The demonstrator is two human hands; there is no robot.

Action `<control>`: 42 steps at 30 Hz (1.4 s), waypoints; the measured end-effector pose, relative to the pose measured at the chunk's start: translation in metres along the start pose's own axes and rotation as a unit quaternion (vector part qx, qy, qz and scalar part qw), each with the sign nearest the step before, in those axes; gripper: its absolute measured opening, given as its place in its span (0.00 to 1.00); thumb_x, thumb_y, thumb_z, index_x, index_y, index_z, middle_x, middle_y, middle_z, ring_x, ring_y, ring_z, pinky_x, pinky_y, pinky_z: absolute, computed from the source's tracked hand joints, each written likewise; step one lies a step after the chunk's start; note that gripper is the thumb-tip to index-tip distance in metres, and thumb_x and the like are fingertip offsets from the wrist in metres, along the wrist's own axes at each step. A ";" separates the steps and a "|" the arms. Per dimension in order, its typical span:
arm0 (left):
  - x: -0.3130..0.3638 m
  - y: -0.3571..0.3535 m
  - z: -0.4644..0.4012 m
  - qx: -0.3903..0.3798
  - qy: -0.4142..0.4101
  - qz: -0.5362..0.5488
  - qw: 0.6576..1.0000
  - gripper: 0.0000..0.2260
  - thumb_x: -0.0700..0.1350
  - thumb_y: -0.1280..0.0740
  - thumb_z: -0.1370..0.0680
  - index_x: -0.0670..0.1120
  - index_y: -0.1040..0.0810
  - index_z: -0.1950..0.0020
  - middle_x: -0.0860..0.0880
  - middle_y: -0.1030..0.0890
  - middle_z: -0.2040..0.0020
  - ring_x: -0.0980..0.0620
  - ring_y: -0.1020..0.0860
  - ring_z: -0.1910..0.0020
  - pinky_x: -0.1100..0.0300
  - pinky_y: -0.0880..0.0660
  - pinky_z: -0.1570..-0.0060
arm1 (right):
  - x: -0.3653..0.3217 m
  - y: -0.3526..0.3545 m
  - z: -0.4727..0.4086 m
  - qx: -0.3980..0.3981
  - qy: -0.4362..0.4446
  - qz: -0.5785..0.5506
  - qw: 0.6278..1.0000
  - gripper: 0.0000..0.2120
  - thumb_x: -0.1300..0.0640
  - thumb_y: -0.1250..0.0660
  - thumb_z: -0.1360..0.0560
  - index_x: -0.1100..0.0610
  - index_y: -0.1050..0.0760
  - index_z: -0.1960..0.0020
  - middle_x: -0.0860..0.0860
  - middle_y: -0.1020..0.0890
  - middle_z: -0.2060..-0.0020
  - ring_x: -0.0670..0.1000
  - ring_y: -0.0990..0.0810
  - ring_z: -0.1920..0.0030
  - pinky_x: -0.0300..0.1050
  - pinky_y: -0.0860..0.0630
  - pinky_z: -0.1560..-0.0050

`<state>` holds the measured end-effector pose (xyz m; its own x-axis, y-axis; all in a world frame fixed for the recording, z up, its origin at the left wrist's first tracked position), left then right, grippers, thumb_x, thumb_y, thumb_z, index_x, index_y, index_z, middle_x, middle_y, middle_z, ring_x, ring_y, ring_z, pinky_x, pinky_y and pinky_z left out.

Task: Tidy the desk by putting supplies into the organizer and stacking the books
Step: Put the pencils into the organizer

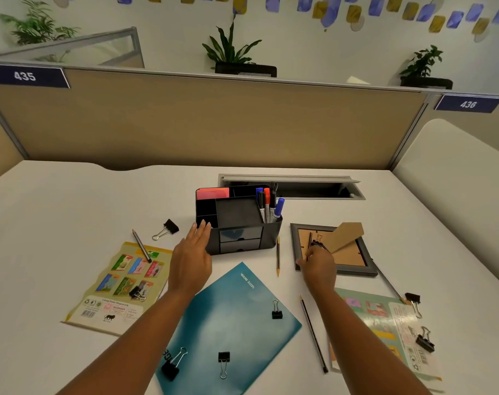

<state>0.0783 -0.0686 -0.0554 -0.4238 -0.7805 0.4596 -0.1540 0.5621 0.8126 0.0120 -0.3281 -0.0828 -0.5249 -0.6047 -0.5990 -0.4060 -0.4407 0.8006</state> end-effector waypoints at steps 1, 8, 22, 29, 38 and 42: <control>0.001 -0.003 0.004 0.014 -0.014 -0.007 1.000 0.25 0.35 0.42 0.29 0.40 0.31 0.31 0.41 0.28 0.31 0.40 0.30 0.32 0.44 0.23 0.43 | 0.004 0.000 0.002 0.004 -0.004 -0.004 1.000 0.07 0.60 0.30 0.29 0.63 0.26 0.57 0.58 0.20 0.59 0.52 0.27 0.62 0.43 0.33 0.62; 0.028 -0.021 0.019 -0.012 -0.037 0.060 0.997 0.21 0.35 0.40 0.31 0.43 0.22 0.39 0.44 0.18 0.43 0.44 0.20 0.44 0.53 0.25 0.44 | 0.007 0.008 0.006 0.047 -0.080 -0.120 0.988 0.06 0.65 0.32 0.29 0.64 0.22 0.52 0.60 0.18 0.55 0.51 0.27 0.60 0.40 0.32 0.57; 0.096 -0.018 -0.011 -0.134 0.156 0.444 0.872 0.16 0.41 0.34 0.24 0.42 0.25 0.36 0.48 0.20 0.45 0.52 0.22 0.46 0.61 0.23 0.49 | -0.027 -0.002 0.049 -0.109 0.058 -0.495 0.860 0.12 0.70 0.33 0.29 0.54 0.20 0.56 0.46 0.16 0.70 0.44 0.22 0.68 0.34 0.22 0.64; 0.072 -0.010 -0.011 -0.040 0.217 0.446 0.867 0.10 0.39 0.33 0.25 0.40 0.20 0.45 0.45 0.18 0.54 0.55 0.19 0.59 0.74 0.23 0.65 | -0.034 -0.017 0.044 -0.136 0.101 -0.311 0.935 0.05 0.62 0.32 0.27 0.56 0.20 0.54 0.49 0.17 0.60 0.44 0.21 0.61 0.31 0.23 0.61; 0.041 0.015 -0.027 0.060 0.204 0.405 0.889 0.10 0.39 0.31 0.26 0.41 0.19 0.46 0.46 0.18 0.53 0.54 0.20 0.58 0.69 0.21 0.64 | -0.032 -0.041 0.026 -0.121 0.146 0.119 0.975 0.12 0.57 0.40 0.22 0.59 0.23 0.42 0.56 0.21 0.45 0.51 0.22 0.48 0.39 0.27 0.45; 0.026 0.041 -0.049 0.119 0.199 0.384 0.894 0.12 0.39 0.30 0.27 0.39 0.20 0.44 0.46 0.19 0.55 0.50 0.20 0.61 0.61 0.19 0.61 | -0.028 -0.040 0.021 -0.091 0.086 0.092 0.988 0.10 0.61 0.38 0.24 0.61 0.23 0.44 0.57 0.19 0.49 0.53 0.21 0.51 0.41 0.25 0.48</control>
<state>0.1050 -0.0791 0.0077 -0.1418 -0.1481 0.9787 -0.1607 0.9791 0.1249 0.0270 -0.2803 -0.0983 -0.4365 -0.7818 -0.4451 -0.1670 -0.4157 0.8940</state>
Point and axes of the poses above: each hand's wrist, its own z-axis away from the middle knuckle, its own y-axis out of the back of the hand, x = y × z, the point moved 4 cm from there along -z, towards the middle knuckle
